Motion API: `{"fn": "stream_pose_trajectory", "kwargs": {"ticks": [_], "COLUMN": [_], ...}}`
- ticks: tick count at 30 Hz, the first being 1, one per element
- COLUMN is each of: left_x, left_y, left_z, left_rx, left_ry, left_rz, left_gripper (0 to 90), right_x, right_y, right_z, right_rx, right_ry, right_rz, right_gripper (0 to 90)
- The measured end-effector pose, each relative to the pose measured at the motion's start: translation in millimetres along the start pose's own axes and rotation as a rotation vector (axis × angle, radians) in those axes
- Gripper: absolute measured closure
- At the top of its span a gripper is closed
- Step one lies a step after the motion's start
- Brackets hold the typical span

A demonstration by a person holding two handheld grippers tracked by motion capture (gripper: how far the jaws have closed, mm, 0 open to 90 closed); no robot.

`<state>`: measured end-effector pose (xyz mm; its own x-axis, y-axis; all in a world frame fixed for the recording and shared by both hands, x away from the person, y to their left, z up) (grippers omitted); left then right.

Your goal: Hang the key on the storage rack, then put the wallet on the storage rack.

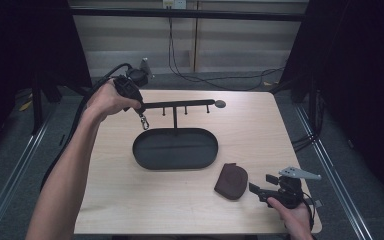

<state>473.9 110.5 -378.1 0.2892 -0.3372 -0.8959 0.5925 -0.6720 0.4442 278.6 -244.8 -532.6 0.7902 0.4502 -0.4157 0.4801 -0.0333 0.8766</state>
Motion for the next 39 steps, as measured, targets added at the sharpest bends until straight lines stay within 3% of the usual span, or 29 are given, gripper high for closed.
{"fn": "stream_pose_trajectory", "kwargs": {"ticks": [6, 8, 11, 15, 18, 28, 32, 36, 39], "left_x": [-5.2, -5.9, -6.9, -6.4, -8.4, -11.8, -11.0, -11.9, -11.4], "left_y": [-1.4, -5.4, -9.0, -16.6, -19.5, -39.8, -51.5, -60.1, -67.1], "left_z": [2.1, -0.1, -3.8, -10.6, -11.8, -9.7, -9.1, -6.1, -2.1], "left_rx": [-0.013, -0.027, -0.060, -0.097, -0.112, -0.173, -0.178, -0.194, -0.192], "left_ry": [-0.014, -0.012, -0.016, -0.007, -0.025, -0.026, -0.025, -0.022, -0.036], "left_rz": [0.072, 0.086, 0.137, 0.168, 0.226, 0.357, 0.380, 0.440, 0.449], "left_gripper": [72.9, 65.6, 62.1, 52.7, 49.2, 37.4, 32.2, 30.1, 26.3], "right_x": [2.7, 3.5, 3.0, 2.1, 2.4, 2.2, 2.1, 2.3, 2.4], "right_y": [-0.3, -0.5, -0.5, -0.2, -0.3, -0.5, -0.7, -0.7, 0.4], "right_z": [-1.4, -1.2, -1.7, -0.8, 0.0, -0.7, -0.5, -0.3, 0.4], "right_rx": [0.001, 0.002, 0.002, 0.004, 0.004, 0.001, 0.003, 0.005, 0.004], "right_ry": [0.002, 0.004, 0.004, 0.000, -0.002, -0.002, -0.005, -0.004, -0.006], "right_rz": [-0.008, -0.013, -0.013, -0.007, -0.008, -0.011, -0.015, -0.015, -0.012], "right_gripper": [18.9, 19.0, 19.2, 19.3, 19.3, 19.6, 19.9, 20.0, 20.0]}}
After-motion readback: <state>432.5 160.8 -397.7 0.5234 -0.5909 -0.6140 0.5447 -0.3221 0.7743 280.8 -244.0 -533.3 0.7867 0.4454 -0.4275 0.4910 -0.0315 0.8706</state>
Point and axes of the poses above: each handheld gripper's, and its own axes: x roughly forward along the jaws, y roughly out of its top, z roughly to its right, the point moved 10 cm from there along x, roughly forward along the jaws, and after that the axes turned 12 degrees about z, right-handed, at the moved point
